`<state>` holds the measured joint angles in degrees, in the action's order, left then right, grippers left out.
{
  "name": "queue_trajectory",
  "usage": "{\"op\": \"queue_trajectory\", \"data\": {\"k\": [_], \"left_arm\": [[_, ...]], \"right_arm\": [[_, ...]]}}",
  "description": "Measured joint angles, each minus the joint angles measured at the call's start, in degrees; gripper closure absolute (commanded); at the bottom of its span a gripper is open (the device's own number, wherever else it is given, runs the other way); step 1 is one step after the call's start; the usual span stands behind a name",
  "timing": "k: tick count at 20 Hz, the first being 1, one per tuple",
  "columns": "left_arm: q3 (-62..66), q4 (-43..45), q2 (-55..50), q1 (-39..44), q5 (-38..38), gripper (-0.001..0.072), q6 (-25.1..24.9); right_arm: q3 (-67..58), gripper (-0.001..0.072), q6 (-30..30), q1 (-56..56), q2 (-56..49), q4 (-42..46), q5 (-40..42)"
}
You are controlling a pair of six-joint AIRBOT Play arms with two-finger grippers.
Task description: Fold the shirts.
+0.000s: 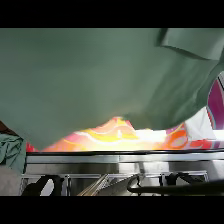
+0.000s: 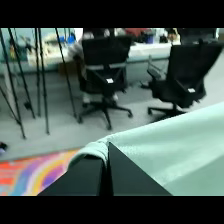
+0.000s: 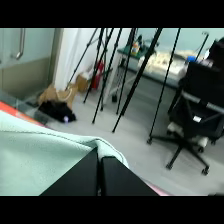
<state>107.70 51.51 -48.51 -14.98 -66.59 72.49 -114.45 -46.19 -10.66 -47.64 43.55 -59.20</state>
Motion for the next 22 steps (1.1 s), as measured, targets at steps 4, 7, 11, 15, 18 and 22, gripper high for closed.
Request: {"op": "queue_trajectory", "data": {"k": [4, 7, 11, 15, 18, 22], "left_arm": [[-10.19, -1.95, -8.59, 1.31, -0.33, 0.0694, -0.37], [-17.11, -2.38, -17.90, 4.11, 3.15, 0.0694, -3.19], [-21.70, -2.56, -31.63, 7.78, 12.41, 0.0693, -6.40], [-19.87, -2.97, -42.32, 9.75, 18.69, 0.0678, -7.67], [-14.56, -3.02, -47.78, 10.05, 15.41, 0.0038, -7.89], [-7.54, -3.13, -50.42, 7.08, 4.39, 0.0039, -4.04]], "right_arm": [[0.00, 0.0695, -0.11, 0.15, -13.00, -2.69, -2.58], [0.13, 0.0695, -2.01, 1.20, -26.01, -3.52, -4.44], [0.15, 0.0695, -3.76, 4.15, -41.72, -4.04, -3.54], [0.15, 0.0415, -4.94, 6.23, -50.56, -4.59, 0.09], [0.09, 0.0412, -6.88, 5.51, -51.76, -4.20, -0.72], [0.02, 0.0429, -12.87, -0.26, -47.76, 0.52, -9.27]]}}
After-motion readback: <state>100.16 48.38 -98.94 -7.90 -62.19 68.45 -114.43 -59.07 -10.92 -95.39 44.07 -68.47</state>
